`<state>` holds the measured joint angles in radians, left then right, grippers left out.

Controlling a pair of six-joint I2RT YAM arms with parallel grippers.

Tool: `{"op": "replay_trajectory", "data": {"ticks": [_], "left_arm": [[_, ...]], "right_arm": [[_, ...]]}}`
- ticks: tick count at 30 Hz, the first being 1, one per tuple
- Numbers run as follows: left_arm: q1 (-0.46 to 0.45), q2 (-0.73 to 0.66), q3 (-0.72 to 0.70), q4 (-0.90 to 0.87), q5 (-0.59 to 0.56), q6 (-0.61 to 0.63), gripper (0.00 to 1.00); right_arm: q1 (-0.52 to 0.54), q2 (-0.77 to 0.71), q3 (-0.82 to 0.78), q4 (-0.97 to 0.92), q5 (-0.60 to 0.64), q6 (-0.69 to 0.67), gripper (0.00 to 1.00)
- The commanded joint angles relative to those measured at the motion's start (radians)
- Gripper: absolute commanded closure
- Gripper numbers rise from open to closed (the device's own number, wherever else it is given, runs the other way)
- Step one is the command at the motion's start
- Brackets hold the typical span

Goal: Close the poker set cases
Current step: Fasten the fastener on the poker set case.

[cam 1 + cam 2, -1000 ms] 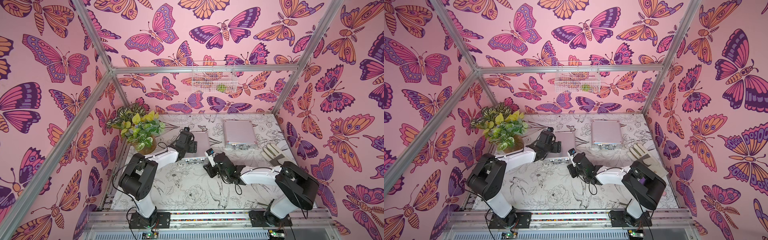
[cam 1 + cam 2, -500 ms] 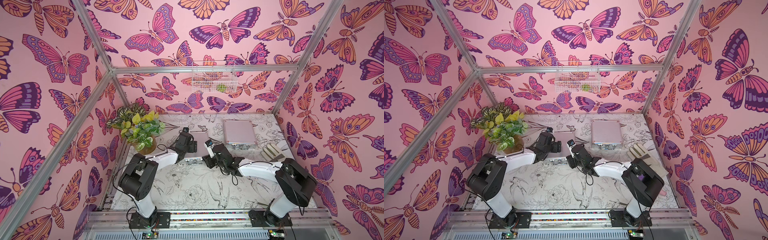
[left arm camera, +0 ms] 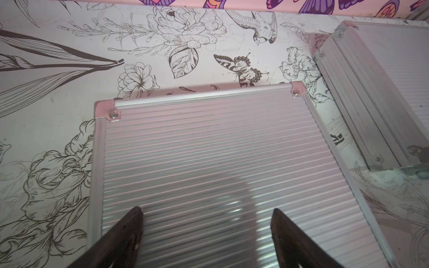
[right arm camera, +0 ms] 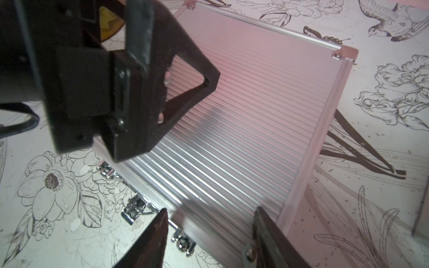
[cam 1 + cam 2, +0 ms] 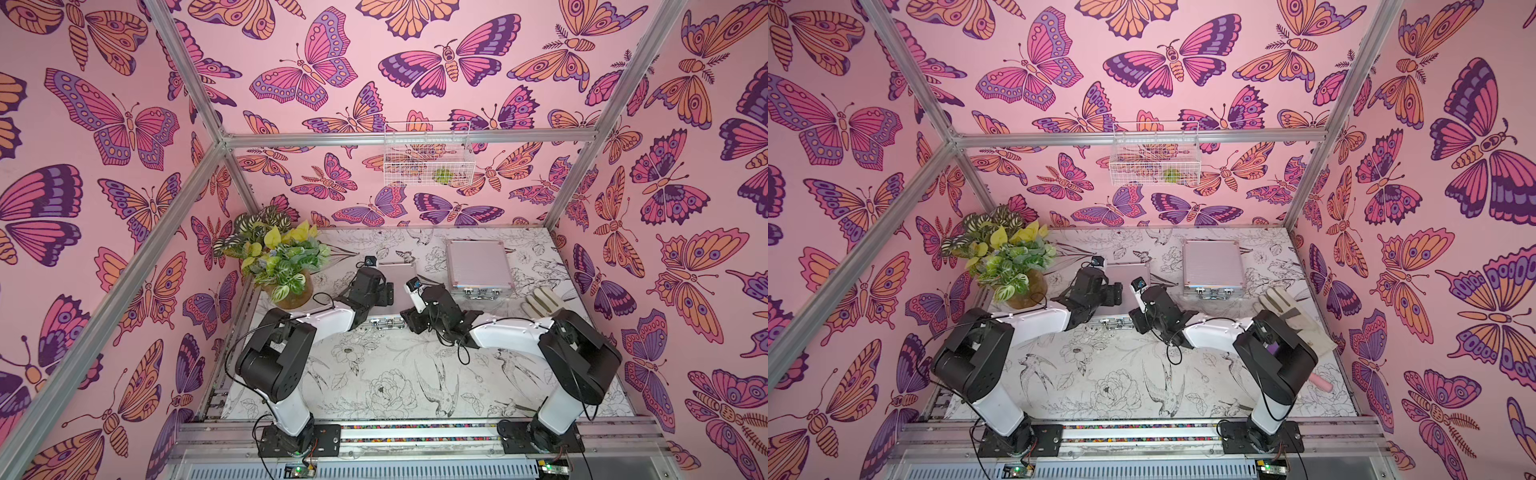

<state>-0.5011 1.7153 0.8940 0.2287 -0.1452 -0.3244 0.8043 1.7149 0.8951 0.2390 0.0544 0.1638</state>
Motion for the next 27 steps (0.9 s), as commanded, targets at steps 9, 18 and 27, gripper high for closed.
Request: {"op": "replay_trajectory", "data": {"ticks": [9, 18, 27], "left_arm": [[0.009, 0.049, -0.157, -0.145, 0.082, -0.074, 0.14], [0.019, 0.035, -0.187, -0.103, 0.087, -0.087, 0.14], [0.034, 0.013, -0.215, -0.078, 0.085, -0.097, 0.14]], "right_arm": [[-0.006, 0.072, 0.102, -0.242, -0.055, -0.321, 0.27], [0.024, 0.041, 0.029, -0.114, -0.1, -0.62, 0.25], [0.049, 0.101, 0.078, -0.113, -0.113, -0.721, 0.25]]}}
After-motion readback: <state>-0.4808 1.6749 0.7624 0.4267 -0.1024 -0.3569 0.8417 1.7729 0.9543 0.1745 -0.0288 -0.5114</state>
